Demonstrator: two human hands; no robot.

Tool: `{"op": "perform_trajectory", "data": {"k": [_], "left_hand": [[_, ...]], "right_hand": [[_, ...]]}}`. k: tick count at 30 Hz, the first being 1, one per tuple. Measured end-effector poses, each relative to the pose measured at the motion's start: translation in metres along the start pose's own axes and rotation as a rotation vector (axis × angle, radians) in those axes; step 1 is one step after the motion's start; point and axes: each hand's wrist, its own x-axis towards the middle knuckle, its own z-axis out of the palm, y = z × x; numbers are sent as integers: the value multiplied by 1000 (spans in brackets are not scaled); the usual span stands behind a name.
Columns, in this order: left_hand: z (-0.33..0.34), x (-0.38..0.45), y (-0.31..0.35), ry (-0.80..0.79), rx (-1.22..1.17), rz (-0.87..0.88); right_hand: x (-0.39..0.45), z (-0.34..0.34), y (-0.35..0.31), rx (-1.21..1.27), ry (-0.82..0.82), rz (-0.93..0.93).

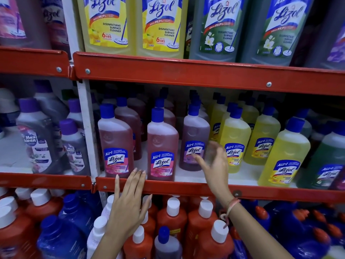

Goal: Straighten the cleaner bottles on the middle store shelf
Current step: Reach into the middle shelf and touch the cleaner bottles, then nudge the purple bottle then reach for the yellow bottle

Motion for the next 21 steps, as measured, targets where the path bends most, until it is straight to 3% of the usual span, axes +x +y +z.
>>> {"op": "perform_trajectory", "data": {"k": [10,21], "left_hand": [[0,0,-1,-12,8,1],[0,0,0,-3,-2,-7]], "right_hand": [[52,5,13,418,-460,357],[35,-10,17,461,-507,339]]}}
